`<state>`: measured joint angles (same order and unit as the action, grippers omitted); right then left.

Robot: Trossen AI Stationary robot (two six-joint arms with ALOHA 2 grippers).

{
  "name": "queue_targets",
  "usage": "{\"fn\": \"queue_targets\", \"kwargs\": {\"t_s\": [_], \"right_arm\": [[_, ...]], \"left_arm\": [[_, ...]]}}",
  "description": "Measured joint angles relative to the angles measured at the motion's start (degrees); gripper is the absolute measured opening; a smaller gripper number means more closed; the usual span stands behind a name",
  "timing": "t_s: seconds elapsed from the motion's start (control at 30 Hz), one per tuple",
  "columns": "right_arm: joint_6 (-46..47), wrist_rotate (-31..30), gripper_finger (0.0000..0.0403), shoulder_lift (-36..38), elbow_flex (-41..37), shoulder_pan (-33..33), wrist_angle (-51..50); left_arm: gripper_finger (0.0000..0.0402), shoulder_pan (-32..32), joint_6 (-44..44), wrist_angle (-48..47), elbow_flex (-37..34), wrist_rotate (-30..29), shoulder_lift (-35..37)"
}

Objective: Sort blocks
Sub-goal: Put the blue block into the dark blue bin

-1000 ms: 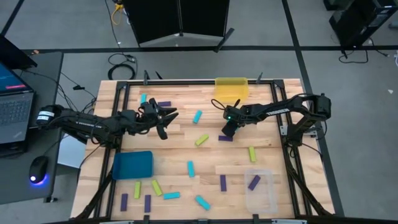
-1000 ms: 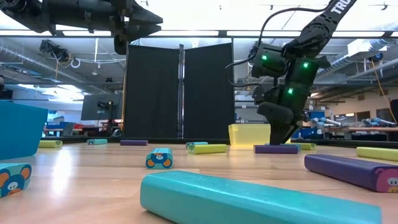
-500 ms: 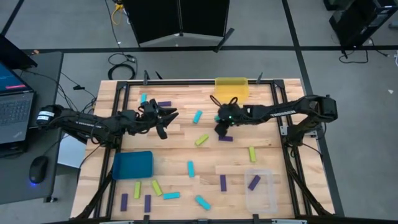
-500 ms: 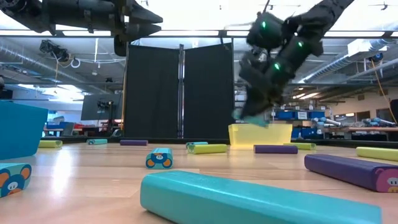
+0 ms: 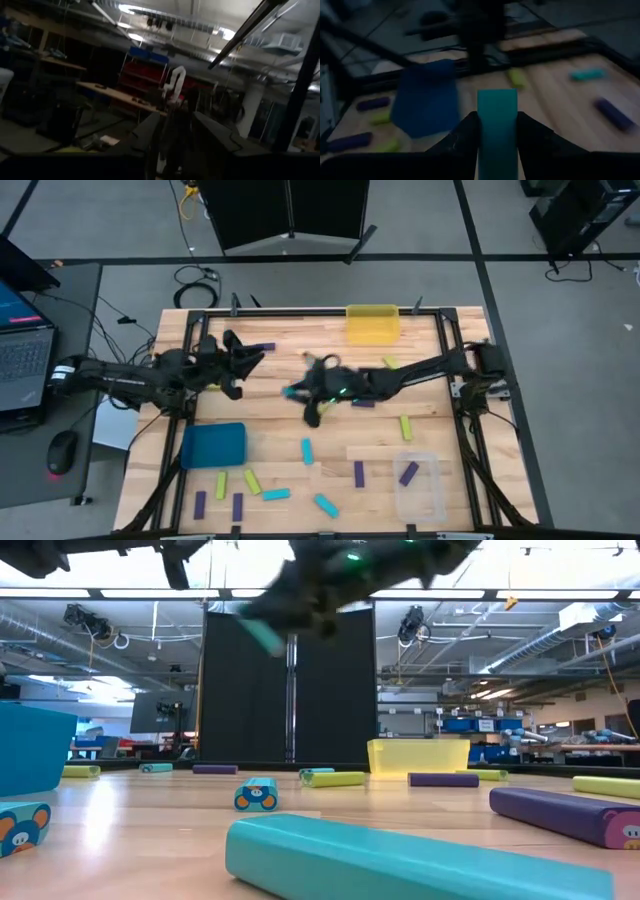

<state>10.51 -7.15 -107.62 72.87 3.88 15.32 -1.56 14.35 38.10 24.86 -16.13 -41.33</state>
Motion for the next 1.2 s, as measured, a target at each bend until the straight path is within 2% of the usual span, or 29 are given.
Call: {"fn": "queue_targets", "kwargs": {"t_s": [0.27,0.57,0.77,0.9,1.03,1.1,1.2], "right_arm": [[-7.9,4.8,0.0115,-17.4,23.1,4.1,0.5],[-7.4,12.7,0.0115,-35.2,44.5,4.4,0.4],[-9.1,15.1,0.0115,-45.1,56.4,5.1,0.0],[-9.0,16.1,0.0115,-48.9,61.7,5.1,-4.8],[-9.3,16.2,0.0116,-49.3,61.8,5.0,-5.7],[-9.3,16.3,0.0137,-49.1,61.8,5.0,-5.8],[-9.3,16.4,0.0201,-49.1,61.8,4.9,-6.0]], "left_arm": [[0.0119,0.0,2.5,1.2,0.0,3.5,4.1],[0.0119,0.0,4.1,1.2,0.0,4.9,4.5],[0.0119,0.0,4.3,1.2,0.0,4.9,4.5],[0.0119,0.0,4.3,1.1,0.0,4.9,4.5],[0.0119,0.0,4.3,1.1,0.0,4.9,4.5],[0.0119,0.0,4.3,1.0,0.0,4.9,4.5],[0.0119,0.0,4.2,0.9,0.0,4.9,4.5]]}}
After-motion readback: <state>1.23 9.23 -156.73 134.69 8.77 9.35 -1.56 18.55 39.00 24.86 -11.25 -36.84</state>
